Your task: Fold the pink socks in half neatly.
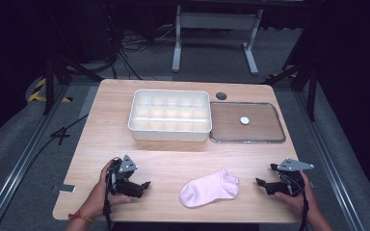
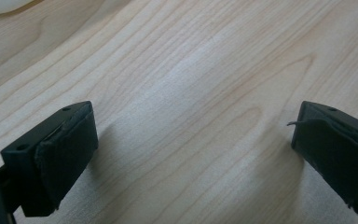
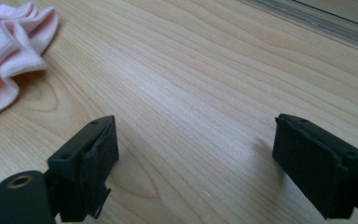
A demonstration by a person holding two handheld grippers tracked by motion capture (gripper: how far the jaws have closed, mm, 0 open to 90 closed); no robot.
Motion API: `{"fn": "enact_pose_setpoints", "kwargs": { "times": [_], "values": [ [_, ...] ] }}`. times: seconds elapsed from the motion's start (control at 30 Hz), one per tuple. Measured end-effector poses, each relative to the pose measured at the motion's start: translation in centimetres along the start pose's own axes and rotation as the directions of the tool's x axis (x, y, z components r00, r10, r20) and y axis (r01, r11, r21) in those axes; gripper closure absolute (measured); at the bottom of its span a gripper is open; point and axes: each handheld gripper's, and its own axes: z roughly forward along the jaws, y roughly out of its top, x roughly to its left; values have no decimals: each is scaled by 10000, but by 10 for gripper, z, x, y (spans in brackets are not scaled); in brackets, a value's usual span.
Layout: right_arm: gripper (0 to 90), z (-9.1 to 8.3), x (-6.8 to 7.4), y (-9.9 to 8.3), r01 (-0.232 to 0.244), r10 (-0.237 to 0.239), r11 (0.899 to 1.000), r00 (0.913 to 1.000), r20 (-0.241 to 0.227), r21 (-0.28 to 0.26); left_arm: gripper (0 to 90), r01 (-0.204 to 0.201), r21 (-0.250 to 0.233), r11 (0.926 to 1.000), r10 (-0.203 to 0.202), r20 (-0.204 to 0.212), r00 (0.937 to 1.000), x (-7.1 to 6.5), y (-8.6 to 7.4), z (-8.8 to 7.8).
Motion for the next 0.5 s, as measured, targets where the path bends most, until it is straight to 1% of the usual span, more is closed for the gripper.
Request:
{"fn": "enact_pose_setpoints", "kwargs": {
  "times": [0.13, 0.17, 0.27, 0.37, 0.4, 0.47, 0.5],
  "values": [
    [195, -1, -2, 0, -54, 53, 9999, 10000, -82, -90, 7, 5, 5, 10000, -5, 1, 10000, -1, 0, 0],
    [210, -1, -2, 0, -1, 0, 10000, 10000, -85, -84, 7, 10, 9, 10000, -10, 8, 10000, -1, 0, 0],
    [279, -2, -1, 0, 56, -58, 9999, 9999, -158, -158, 7, 44, 12, 10000, -44, 2, 10000, -1, 0, 0],
    [338, -4, 2, 3, 136, -148, 9992, 9994, -318, -370, 9, -5, -6, 10000, 5, 18, 10000, -1, 0, 0],
    [338, -4, 2, 3, 136, -148, 9992, 9994, -318, -370, 10, -5, -6, 10000, 5, 18, 10000, -1, 0, 0],
    [352, -7, 6, 8, 241, -271, 9978, 9984, -494, -617, 17, 59, -91, 9999, -59, 47, 10000, -2, -1, 0],
    [373, -8, 7, 10, 286, -332, 9969, 9975, -622, -729, 19, 72, -34, 10000, -72, 24, 10000, -2, -1, -1]
  ]
}}
